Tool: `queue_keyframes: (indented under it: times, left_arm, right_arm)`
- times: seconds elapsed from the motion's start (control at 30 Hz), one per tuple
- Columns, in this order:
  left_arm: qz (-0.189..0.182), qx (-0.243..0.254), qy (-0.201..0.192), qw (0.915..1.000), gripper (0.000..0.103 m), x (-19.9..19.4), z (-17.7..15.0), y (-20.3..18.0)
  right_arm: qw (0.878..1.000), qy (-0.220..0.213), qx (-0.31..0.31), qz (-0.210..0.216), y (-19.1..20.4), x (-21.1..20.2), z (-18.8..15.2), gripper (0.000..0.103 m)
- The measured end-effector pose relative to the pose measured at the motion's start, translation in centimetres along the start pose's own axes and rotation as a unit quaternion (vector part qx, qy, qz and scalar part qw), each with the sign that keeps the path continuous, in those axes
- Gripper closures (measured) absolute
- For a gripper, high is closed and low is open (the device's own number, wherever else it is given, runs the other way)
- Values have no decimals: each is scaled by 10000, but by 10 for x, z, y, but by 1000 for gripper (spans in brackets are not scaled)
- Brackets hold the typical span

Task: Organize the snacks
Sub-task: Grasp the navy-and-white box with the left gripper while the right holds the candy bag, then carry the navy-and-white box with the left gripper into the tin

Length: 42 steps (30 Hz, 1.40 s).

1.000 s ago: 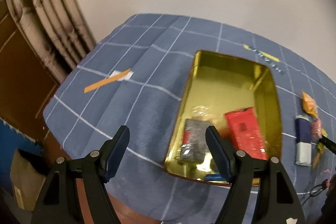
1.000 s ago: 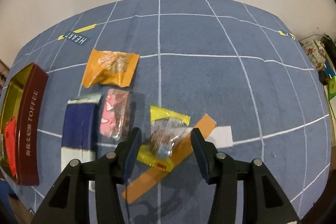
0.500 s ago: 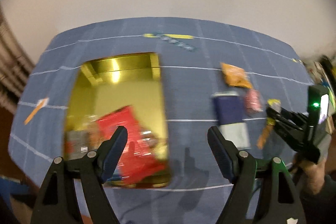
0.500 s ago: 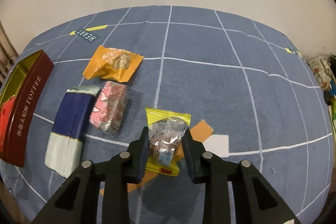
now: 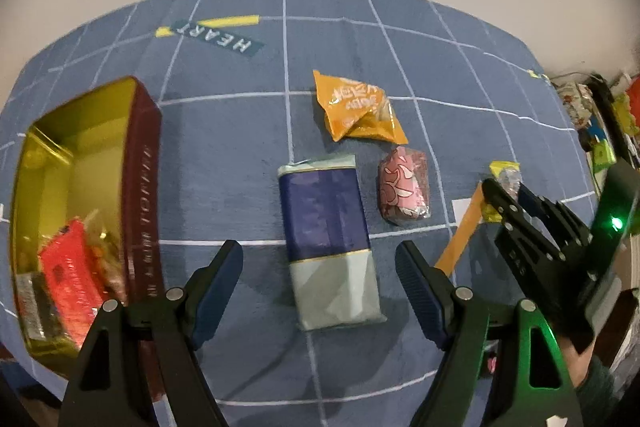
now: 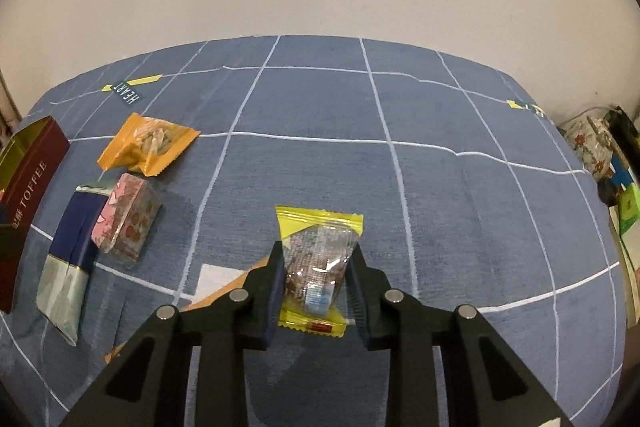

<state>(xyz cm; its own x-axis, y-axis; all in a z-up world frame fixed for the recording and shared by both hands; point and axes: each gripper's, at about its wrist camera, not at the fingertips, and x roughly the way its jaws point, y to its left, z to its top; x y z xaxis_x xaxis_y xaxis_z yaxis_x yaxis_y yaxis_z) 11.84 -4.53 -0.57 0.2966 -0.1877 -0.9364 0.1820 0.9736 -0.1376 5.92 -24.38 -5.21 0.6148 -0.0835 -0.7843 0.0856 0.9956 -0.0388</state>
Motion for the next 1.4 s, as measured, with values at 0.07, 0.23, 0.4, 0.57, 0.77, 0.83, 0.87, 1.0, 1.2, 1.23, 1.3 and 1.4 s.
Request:
queue_keyframes:
  times: [0.07,0.23,0.4,0.57,0.77,0.83,0.87,1.0,1.2,1.23,1.3,1.4]
  left_arm:
    - [33,-42,23,10000,27,4,0,0]
    - [136,-173,170,9996,28,18,3,0]
    - [221,-231,228,9992,28,28,3,-1]
    - [396,-175,265,9987,29,36,3,-4]
    - [555,-109,247,9981,33,43,3,-7]
    - [621,-73,338,9975,37,46,-1,-8]
    - [677,-22,304,9972,39,46,-2,-9]
    - [666,41,236,9975,54,42,-7,-12]
    - [687,101,181,9974,57,41,-8,-11]
    - [696,117,175,9974,57,41,-9,-11]
    - [713,141,158,9972,57,35,-17,-9]
    - [736,190,140,9970,57,33,-21,-9]
  right_arm:
    - [10000,-44,50,24,-2,-1,-2,74]
    - [9999,-127,56,42,-1,-2,-5,74]
    - [9999,-129,48,43,-2,-3,-6,74]
    - [9999,-127,46,43,-2,-3,-6,74]
    - [9999,-126,44,42,-2,-3,-5,74]
    - [9999,-126,44,41,-2,-3,-6,74]
    - [9999,-126,45,43,-2,-3,-5,74]
    - [9999,-126,45,44,-2,-3,-5,74]
    - [9999,-126,42,41,-2,-3,-5,74]
    - [9999,-126,41,40,-2,-3,-5,74]
    - [9999,-125,37,35,-1,-3,-5,74]
    - [9999,-125,35,38,-2,-3,-5,74]
